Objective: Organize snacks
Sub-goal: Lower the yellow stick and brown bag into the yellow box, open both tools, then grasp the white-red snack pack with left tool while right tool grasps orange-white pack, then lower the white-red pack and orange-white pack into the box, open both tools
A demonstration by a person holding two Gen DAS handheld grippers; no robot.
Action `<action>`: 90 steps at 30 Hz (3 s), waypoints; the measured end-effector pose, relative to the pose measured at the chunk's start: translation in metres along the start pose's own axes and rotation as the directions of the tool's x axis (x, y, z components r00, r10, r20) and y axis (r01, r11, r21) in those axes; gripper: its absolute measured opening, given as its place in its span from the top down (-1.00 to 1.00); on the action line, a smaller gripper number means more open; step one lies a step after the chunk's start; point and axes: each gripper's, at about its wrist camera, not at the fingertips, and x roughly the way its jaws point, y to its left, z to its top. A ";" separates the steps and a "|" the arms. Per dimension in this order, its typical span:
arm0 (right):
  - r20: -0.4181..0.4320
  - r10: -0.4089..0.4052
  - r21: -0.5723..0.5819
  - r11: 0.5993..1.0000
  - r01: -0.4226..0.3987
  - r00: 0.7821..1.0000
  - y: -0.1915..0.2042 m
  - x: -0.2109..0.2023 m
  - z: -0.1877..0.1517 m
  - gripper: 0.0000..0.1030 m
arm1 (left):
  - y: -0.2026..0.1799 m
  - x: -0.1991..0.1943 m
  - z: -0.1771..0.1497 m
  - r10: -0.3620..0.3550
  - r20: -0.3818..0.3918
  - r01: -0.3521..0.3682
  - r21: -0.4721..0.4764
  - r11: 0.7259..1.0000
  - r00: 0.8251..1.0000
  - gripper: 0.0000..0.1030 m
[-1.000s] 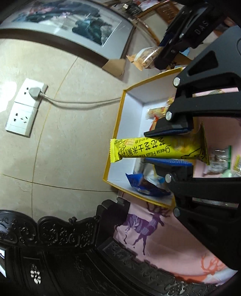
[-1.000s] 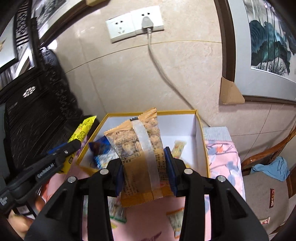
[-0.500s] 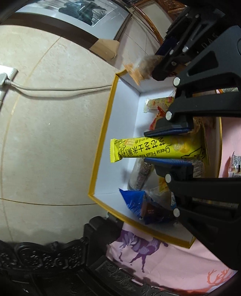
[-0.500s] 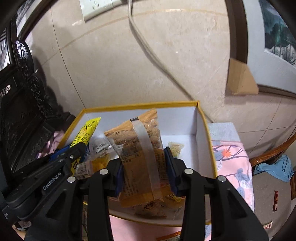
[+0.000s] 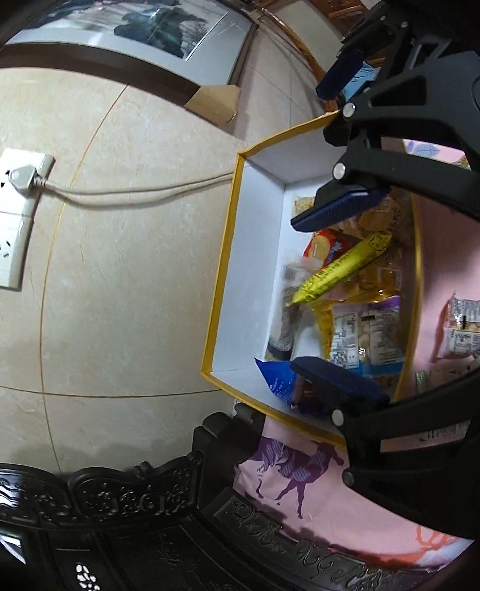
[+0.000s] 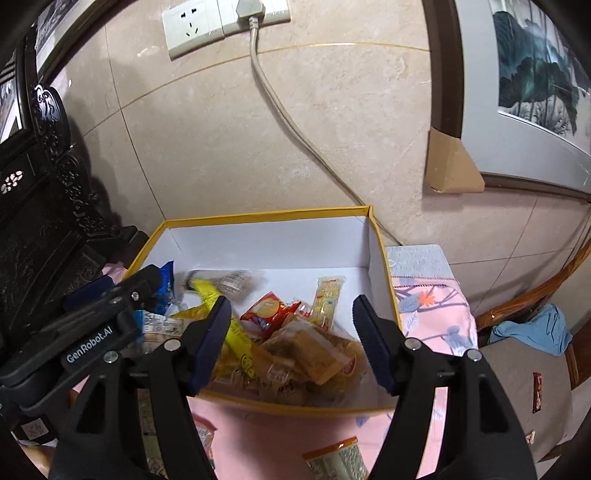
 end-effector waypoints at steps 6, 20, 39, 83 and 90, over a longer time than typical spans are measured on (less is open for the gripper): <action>0.010 -0.006 0.011 1.000 0.006 1.000 -0.017 -0.038 -0.021 -0.34 | 0.017 -0.045 -0.007 0.002 0.049 -0.003 0.025 1.000 0.999 -0.79; -0.242 -0.019 -0.025 1.000 0.013 0.970 -0.048 -0.031 -0.140 -0.34 | 0.120 -0.098 -0.089 0.148 -0.062 -0.149 -0.008 0.989 0.987 -0.83; -0.362 -0.021 -0.126 0.992 -0.026 0.932 -0.036 0.045 -0.160 -0.24 | 0.111 -0.091 -0.152 0.107 -0.210 -0.089 0.094 0.992 0.972 -0.83; -0.354 0.066 -0.035 0.996 -0.084 0.933 -0.022 -0.031 -0.202 0.19 | 0.052 -0.052 -0.207 -0.026 -0.328 0.105 0.224 0.969 0.944 -0.03; -0.219 0.103 -0.033 0.993 -0.113 0.970 -0.014 -0.052 -0.151 0.19 | 0.041 -0.076 -0.156 -0.072 -0.214 0.119 0.216 0.969 0.974 -0.03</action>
